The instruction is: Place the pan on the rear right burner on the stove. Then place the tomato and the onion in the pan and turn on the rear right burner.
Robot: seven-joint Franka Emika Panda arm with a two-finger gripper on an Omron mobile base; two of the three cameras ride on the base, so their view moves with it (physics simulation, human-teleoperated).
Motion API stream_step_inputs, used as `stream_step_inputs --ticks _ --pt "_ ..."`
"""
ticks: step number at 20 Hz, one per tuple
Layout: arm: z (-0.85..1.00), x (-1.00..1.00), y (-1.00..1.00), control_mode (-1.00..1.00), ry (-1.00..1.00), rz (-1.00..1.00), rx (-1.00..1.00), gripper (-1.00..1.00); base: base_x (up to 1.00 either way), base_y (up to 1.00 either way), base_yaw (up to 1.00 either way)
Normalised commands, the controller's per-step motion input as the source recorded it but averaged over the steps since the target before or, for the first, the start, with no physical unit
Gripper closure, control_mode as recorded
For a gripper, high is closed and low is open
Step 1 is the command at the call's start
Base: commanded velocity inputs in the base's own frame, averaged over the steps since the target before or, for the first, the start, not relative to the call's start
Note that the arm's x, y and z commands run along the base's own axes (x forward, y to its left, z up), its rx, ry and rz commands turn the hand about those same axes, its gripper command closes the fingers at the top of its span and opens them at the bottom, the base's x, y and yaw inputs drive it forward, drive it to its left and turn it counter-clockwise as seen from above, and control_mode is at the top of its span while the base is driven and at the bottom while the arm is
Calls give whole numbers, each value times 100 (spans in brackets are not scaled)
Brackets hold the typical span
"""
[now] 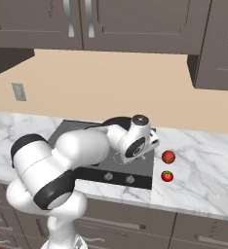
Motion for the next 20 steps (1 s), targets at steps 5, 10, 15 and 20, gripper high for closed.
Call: stream_step_inputs --ticks 5,10,15,20 --pt "-7 0 -1 -100 0 0 5 100 0 0 0" --pt "-1 1 0 -100 3 0 1 100 0 0 0" --pt "0 0 0 -100 4 0 0 100 0 0 0" --pt "0 0 0 -100 2 0 0 100 0 0 0"
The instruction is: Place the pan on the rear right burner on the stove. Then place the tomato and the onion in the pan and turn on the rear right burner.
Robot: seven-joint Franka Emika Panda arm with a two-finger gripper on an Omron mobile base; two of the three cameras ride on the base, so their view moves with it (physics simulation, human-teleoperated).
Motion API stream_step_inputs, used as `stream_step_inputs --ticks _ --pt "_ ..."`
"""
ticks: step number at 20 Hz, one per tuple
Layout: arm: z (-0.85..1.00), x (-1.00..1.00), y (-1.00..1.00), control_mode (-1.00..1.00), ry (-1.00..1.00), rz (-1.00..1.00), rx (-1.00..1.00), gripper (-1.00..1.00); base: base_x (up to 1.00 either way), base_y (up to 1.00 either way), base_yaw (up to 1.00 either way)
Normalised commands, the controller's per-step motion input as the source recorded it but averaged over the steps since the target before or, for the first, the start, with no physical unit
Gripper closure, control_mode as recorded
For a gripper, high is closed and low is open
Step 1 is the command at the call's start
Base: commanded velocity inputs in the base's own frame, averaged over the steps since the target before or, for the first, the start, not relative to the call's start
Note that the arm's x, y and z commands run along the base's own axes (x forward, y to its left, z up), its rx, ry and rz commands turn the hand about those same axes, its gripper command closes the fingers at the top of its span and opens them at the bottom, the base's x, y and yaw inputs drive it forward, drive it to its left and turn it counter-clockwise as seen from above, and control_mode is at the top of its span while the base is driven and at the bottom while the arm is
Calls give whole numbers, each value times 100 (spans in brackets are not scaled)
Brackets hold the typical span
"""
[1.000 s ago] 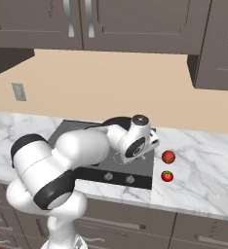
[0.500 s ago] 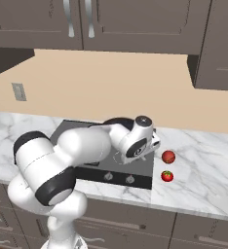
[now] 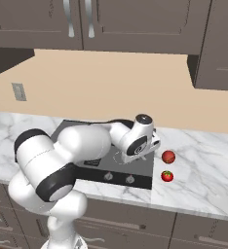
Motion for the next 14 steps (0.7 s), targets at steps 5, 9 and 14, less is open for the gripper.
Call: stream_step_inputs --ticks 5,9,14 --pt "0 1 0 -100 0 -2 0 100 0 0 0" --pt "-2 1 0 -100 0 -6 0 100 0 0 0" --pt "-3 0 0 -100 3 -7 0 100 0 0 0"
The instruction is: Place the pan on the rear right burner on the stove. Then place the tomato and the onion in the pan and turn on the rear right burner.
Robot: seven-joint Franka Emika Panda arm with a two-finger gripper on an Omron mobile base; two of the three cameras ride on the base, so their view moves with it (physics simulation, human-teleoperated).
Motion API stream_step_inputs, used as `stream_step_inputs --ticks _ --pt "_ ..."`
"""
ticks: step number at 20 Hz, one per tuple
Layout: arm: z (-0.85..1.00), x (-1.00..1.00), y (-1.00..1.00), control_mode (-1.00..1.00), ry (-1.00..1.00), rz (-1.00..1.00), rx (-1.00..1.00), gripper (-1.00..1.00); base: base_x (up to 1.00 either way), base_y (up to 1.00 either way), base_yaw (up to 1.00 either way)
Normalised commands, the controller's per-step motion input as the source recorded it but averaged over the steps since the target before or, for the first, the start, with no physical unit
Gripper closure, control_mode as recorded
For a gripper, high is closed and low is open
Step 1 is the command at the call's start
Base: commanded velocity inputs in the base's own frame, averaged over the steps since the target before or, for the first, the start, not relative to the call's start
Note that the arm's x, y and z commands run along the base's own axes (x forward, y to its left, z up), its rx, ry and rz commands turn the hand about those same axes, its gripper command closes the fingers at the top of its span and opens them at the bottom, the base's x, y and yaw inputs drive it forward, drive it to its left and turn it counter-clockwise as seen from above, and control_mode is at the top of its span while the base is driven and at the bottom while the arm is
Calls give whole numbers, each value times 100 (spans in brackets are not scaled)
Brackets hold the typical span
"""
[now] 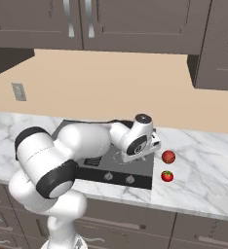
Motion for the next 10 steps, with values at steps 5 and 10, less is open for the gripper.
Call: stream_step_inputs --ticks 5,10 --pt "-5 0 -1 -100 3 -6 0 100 0 0 0" --pt "-5 0 0 -100 1 -4 0 100 0 0 0"
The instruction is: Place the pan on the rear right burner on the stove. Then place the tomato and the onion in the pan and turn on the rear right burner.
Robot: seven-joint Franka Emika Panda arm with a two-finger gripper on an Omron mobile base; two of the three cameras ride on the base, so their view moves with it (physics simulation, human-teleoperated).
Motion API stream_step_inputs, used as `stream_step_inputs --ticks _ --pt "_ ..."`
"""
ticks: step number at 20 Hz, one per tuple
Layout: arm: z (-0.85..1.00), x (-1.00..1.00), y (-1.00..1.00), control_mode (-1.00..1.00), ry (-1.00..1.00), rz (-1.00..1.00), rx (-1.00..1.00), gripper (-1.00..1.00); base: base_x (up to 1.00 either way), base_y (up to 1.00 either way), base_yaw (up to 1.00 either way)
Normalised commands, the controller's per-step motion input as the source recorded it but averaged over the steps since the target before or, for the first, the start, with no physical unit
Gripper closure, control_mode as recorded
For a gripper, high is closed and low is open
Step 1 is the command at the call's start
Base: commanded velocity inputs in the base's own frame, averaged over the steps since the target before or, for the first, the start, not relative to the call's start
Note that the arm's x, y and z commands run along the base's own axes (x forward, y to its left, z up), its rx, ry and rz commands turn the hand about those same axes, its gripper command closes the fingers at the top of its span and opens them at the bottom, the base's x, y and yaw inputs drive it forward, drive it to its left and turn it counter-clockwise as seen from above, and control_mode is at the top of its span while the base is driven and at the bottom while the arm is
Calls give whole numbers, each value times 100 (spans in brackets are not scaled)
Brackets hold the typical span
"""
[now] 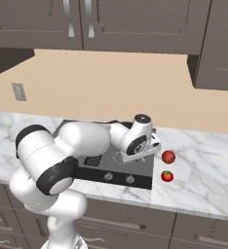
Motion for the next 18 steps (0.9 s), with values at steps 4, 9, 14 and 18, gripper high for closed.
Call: stream_step_inputs --ticks 4,9,14,18 --pt "-5 5 0 -100 1 -3 0 100 0 0 0" --pt "-8 11 0 -100 0 0 0 100 0 0 0" --pt "-12 17 0 -100 0 0 0 100 0 0 0" --pt "-14 16 0 -100 0 0 0 100 0 0 0"
